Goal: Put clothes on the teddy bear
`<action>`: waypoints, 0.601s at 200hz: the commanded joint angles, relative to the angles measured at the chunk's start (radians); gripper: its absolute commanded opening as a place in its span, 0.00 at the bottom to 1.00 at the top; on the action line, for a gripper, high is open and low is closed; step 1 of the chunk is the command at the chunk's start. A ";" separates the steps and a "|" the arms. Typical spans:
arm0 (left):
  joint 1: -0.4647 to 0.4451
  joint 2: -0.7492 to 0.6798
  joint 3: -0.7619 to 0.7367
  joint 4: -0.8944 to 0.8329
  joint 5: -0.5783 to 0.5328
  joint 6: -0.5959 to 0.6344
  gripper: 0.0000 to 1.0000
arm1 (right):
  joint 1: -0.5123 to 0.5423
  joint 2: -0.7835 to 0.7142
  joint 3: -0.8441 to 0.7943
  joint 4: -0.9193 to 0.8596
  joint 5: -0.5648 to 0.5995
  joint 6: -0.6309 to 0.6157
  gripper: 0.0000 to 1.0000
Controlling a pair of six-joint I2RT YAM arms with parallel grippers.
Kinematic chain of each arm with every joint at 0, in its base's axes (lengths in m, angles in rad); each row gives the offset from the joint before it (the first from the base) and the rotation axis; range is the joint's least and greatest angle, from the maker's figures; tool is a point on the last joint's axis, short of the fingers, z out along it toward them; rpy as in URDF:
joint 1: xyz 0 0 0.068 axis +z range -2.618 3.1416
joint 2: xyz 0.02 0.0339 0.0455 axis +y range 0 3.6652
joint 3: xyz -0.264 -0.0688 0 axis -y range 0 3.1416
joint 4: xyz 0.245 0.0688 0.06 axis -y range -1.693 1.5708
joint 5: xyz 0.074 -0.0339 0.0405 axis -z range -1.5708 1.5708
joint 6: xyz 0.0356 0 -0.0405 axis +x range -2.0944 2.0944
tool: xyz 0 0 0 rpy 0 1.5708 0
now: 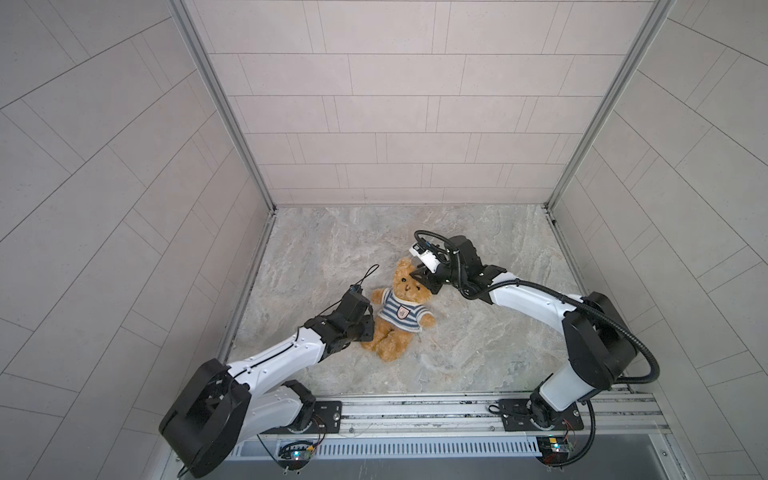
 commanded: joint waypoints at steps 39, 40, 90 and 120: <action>-0.060 -0.068 -0.058 0.025 0.035 -0.066 0.47 | -0.004 0.126 0.125 -0.038 -0.052 -0.029 0.33; -0.061 -0.069 -0.058 0.026 0.035 -0.068 0.47 | -0.004 0.127 0.126 -0.038 -0.052 -0.029 0.34; -0.087 -0.066 -0.064 0.036 0.024 -0.090 0.47 | -0.006 0.106 0.133 -0.042 -0.016 -0.027 0.45; -0.090 -0.079 -0.067 0.036 0.024 -0.100 0.48 | -0.007 0.049 0.112 -0.031 0.022 -0.019 0.57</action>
